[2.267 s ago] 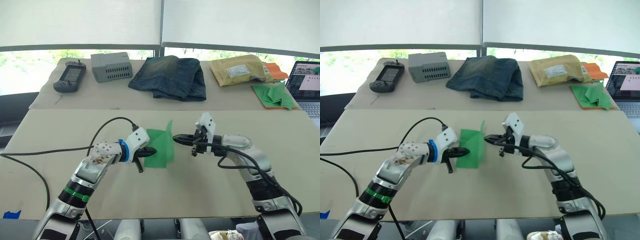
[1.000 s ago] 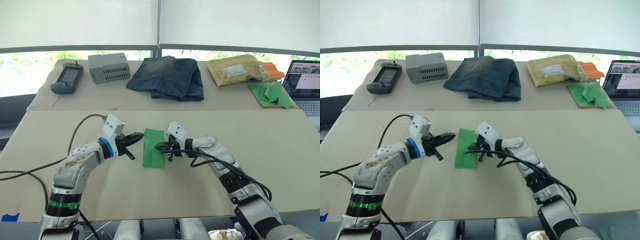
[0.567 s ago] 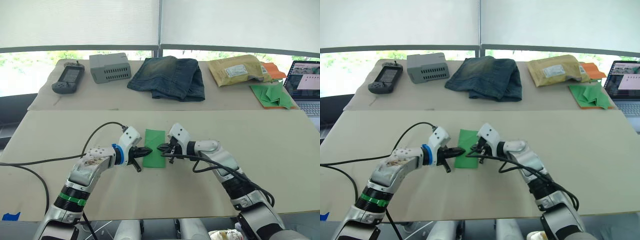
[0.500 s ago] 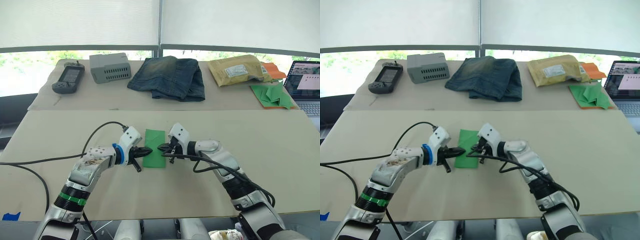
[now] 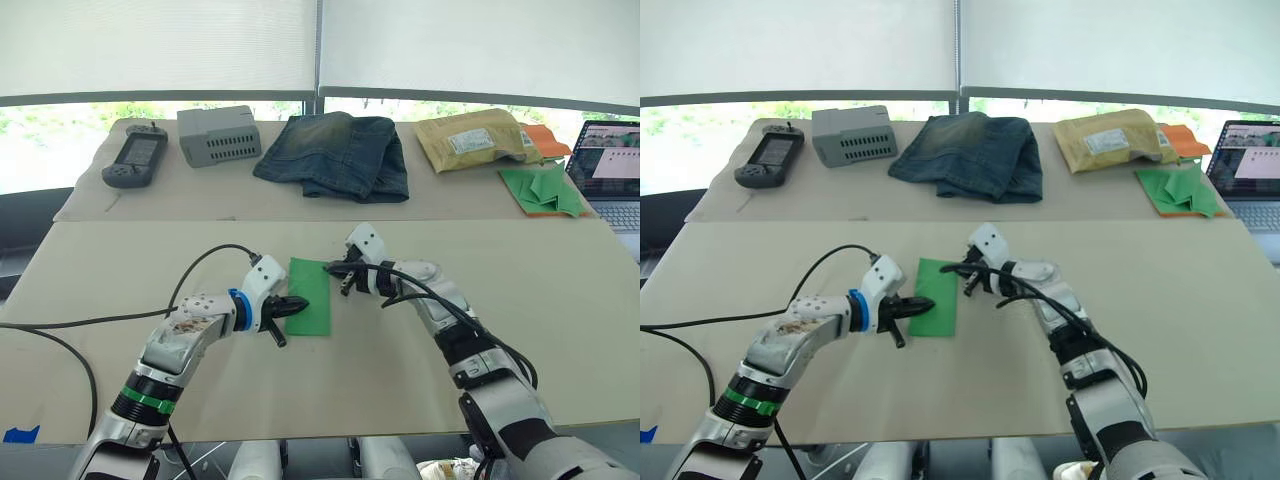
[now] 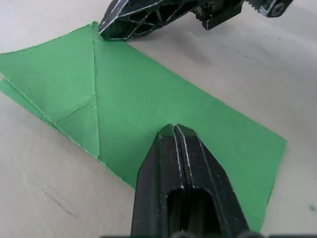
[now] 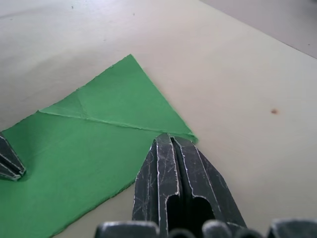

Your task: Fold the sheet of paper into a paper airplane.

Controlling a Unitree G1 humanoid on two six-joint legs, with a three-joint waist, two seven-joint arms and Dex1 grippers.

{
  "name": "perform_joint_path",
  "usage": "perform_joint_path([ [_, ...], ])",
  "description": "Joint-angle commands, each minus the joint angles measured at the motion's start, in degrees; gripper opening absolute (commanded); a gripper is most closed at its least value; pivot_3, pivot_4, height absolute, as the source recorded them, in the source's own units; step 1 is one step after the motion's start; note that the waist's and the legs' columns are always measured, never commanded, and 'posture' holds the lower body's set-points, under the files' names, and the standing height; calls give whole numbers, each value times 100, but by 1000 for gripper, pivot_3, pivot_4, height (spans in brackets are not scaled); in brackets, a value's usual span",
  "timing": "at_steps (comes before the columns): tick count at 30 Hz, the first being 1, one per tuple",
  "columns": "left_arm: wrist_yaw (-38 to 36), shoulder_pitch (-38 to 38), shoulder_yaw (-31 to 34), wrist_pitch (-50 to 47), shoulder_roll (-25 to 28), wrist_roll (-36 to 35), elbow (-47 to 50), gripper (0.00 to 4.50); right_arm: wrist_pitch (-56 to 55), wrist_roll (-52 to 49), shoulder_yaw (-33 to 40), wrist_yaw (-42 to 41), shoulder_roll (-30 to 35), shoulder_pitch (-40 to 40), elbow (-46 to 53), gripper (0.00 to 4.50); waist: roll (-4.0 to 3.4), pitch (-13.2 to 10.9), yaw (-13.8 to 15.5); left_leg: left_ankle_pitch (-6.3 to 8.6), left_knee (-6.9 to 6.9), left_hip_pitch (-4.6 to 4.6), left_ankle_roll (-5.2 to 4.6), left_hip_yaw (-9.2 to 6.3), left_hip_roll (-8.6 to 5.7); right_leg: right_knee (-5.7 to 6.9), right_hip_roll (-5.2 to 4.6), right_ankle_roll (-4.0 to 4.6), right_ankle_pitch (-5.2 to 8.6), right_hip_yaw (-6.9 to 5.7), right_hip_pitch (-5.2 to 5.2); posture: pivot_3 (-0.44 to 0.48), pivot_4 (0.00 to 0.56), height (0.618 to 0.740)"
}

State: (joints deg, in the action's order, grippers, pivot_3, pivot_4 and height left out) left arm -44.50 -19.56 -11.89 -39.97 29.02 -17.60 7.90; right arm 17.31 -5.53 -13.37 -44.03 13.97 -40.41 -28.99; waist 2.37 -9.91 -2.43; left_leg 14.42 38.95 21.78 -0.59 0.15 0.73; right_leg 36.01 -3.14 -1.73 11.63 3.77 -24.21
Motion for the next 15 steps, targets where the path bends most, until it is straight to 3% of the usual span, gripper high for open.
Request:
perform_joint_path([
  [1, 1, 37, -80, -44, -26, 48, -36, 0, -100, 100, -170, -384, 51, 149, -114, 32, 0, 0, 0, 0, 0, 0, 0, 0, 0, 0, 0, 0, 0, 0, 0, 0, 150, 728],
  [8, -35, 6, -81, 8, 1, 81, -116, 0, 154, -92, -471, -1241, 444, 1160, 1314, 32, -7, 4, -2, 1, -2, -2, 0, -2, 0, -1, 0, -3, 2, 0, 2, 0, 150, 728],
  [15, -152, -102, -162, 164, 25, 162, -314, 0, 794, -164, -778, -1471, 838, 1836, 2662, 32, -21, 13, -4, 1, -3, -5, 0, -1, 0, -1, 3, -45, 29, 0, 3, 0, 150, 728],
])
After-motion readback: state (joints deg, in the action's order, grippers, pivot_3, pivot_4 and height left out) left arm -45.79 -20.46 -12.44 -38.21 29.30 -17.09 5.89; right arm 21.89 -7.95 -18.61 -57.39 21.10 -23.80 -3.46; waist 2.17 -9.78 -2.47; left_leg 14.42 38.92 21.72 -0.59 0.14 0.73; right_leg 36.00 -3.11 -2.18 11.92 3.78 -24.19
